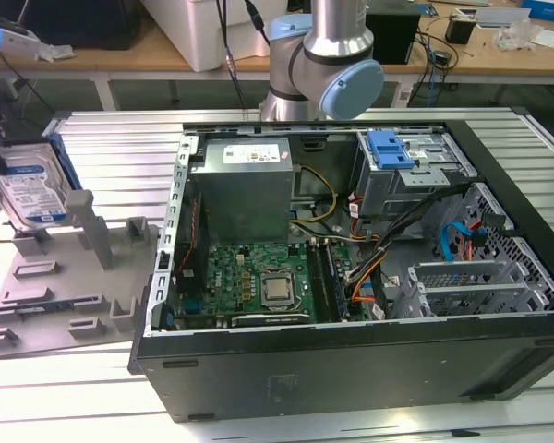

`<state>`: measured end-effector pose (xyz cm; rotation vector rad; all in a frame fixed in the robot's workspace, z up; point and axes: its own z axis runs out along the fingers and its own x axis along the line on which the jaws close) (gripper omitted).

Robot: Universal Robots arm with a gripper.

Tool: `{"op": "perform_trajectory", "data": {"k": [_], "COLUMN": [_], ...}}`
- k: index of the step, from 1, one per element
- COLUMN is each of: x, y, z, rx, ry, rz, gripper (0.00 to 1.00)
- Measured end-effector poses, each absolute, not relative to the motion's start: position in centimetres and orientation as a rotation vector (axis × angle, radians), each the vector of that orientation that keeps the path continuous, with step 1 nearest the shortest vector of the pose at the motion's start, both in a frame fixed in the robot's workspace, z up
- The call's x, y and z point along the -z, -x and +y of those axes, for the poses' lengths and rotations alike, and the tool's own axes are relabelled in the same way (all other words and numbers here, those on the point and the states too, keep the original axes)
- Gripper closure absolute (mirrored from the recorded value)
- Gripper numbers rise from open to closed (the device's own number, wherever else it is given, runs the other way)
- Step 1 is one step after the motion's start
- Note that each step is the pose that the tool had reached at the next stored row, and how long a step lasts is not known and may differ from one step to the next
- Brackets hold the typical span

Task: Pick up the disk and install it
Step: 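Pick up the disk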

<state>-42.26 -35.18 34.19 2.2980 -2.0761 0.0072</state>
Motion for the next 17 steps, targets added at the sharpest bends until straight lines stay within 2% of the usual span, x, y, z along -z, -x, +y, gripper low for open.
{"op": "perform_trajectory", "data": {"k": [17], "x": [-36.4], "y": [42.3], "z": [-35.2], "rx": [-0.007], "ry": [-2.298], "rz": [-2.076], "gripper": [0.63]}}
